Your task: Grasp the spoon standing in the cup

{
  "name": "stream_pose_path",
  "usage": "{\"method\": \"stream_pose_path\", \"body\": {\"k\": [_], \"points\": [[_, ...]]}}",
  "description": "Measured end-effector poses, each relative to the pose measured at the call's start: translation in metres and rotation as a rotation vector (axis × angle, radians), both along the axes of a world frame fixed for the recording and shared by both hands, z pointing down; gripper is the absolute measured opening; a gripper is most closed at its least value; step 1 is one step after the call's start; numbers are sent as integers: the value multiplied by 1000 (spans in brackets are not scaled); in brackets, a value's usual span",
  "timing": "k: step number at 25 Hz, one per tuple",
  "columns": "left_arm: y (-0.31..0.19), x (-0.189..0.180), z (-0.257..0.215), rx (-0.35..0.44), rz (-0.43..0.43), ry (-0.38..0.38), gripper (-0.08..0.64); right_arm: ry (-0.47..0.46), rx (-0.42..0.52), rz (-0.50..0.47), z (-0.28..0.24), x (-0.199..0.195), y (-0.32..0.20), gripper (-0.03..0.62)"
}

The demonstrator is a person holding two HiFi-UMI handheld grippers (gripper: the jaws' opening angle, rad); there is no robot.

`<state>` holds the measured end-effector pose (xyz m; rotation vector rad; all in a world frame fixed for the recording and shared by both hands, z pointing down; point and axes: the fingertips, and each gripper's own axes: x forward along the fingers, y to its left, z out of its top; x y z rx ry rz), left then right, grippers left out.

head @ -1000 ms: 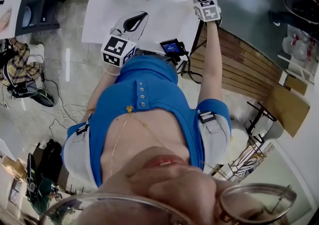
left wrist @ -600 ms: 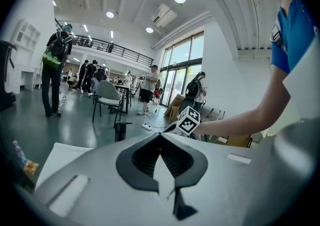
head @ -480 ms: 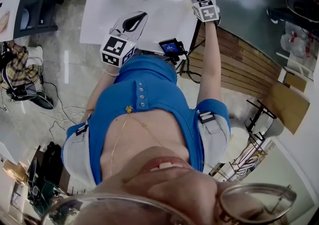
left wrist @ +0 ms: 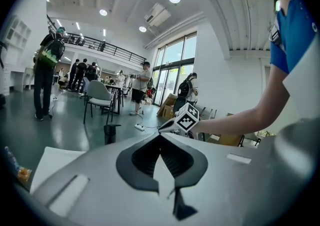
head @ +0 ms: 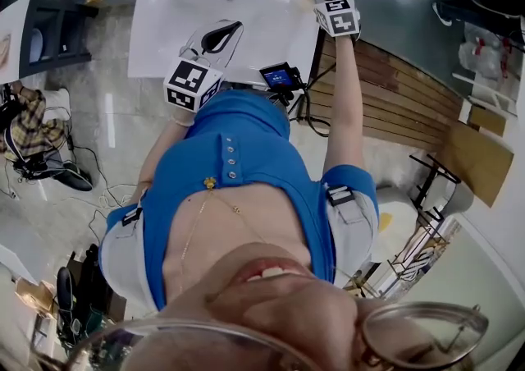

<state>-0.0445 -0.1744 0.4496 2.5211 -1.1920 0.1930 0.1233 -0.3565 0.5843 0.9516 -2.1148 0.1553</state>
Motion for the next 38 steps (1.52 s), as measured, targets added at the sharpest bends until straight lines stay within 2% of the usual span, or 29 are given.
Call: {"method": "stream_pose_path", "body": {"k": [7,12,29,38], "points": [[-1,11,-2,10,63,-2,0,-80,84,23,-25,-1,-1,21],[-4,14,0,9,88,5,0,-104,141,38,-46,0,-2,21],[3,28,7,-10,159,6,0,-167,193,60,-77,-10,13,21],[9,44,9,-11,235,3,0,-193,206,90,-92,-4,34,21]]}}
